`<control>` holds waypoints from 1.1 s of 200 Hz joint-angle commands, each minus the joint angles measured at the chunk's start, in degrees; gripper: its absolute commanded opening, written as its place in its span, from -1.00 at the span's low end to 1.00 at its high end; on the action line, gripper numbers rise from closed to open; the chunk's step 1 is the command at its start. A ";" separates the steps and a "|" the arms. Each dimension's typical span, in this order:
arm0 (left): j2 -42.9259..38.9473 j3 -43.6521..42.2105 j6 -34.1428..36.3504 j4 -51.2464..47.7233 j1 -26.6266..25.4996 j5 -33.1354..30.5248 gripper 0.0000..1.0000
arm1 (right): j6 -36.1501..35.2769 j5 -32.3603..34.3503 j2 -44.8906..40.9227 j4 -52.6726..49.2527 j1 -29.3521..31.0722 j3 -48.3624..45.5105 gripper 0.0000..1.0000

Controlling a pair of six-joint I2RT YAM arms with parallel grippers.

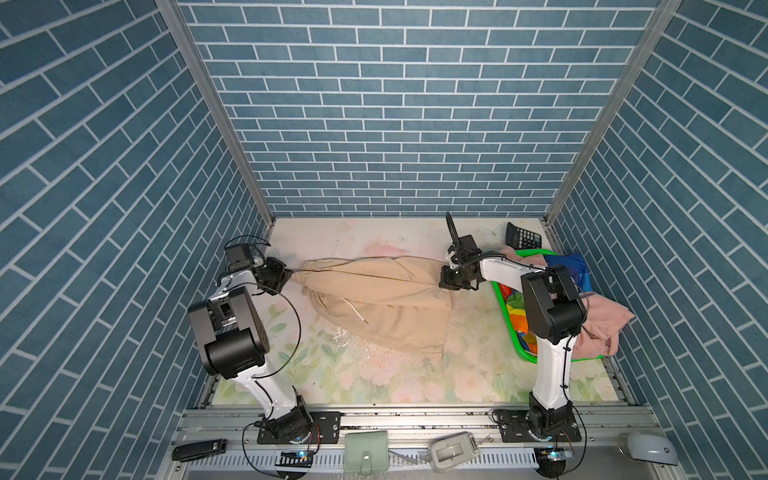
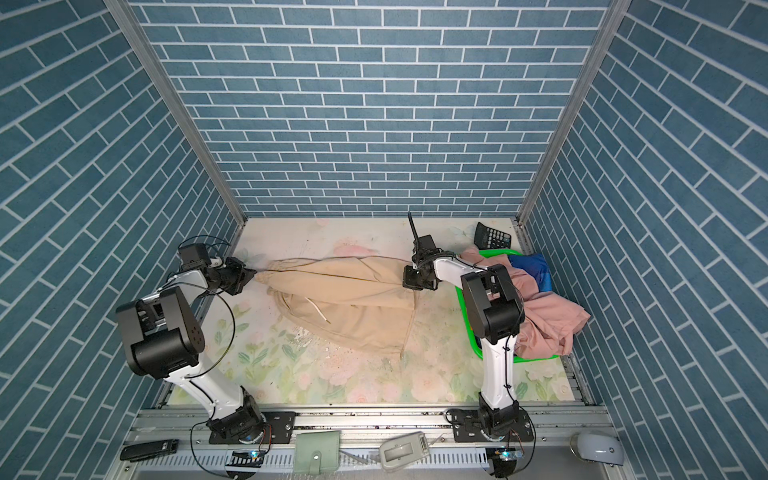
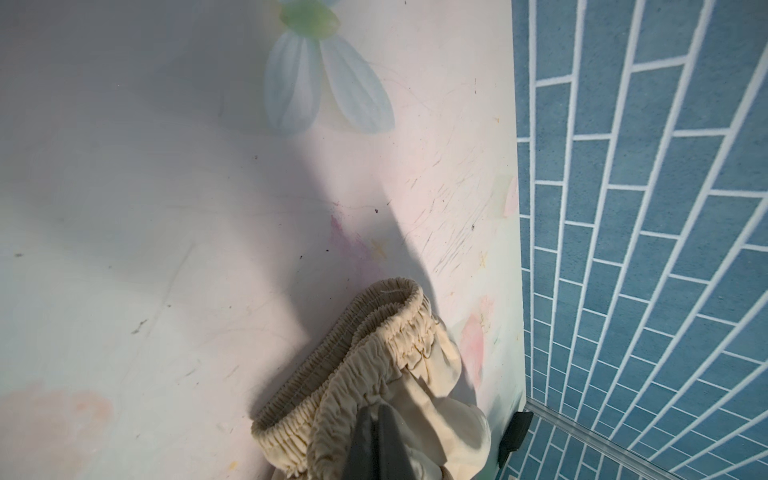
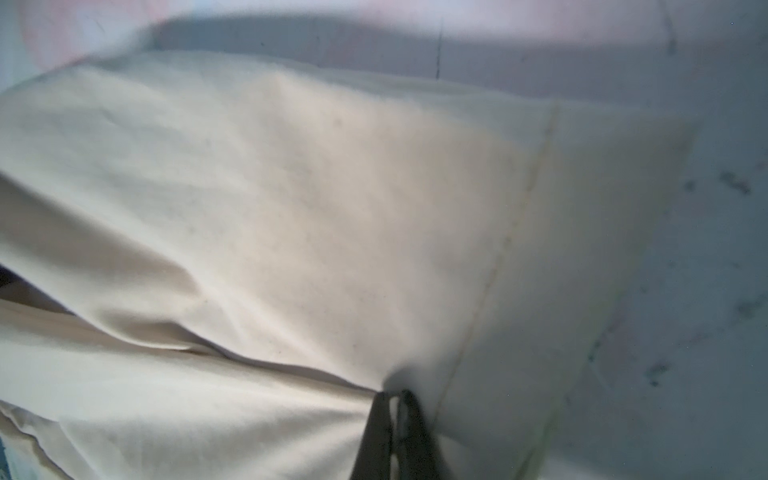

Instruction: Fold and stack the shorts

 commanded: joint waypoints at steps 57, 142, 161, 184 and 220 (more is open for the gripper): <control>-2.55 -3.76 -0.69 2.96 -1.06 -1.37 -1.00 | -7.22 8.20 17.46 -16.57 -4.18 19.29 -1.00; -0.91 1.03 -1.04 1.33 -2.92 -1.13 -1.00 | -7.48 7.22 7.22 -23.07 -4.27 27.81 -1.00; 0.08 4.98 0.91 -1.52 -2.42 0.12 -1.00 | -7.06 8.74 -3.97 -20.80 -1.60 19.41 -1.00; 0.43 6.88 2.13 -3.19 -2.14 1.26 -0.99 | -6.07 11.75 -16.56 -18.37 2.76 6.96 -1.00; 0.41 4.68 2.01 -2.41 -1.81 1.51 -0.89 | -0.05 12.76 -29.49 -11.86 11.03 -14.69 -1.00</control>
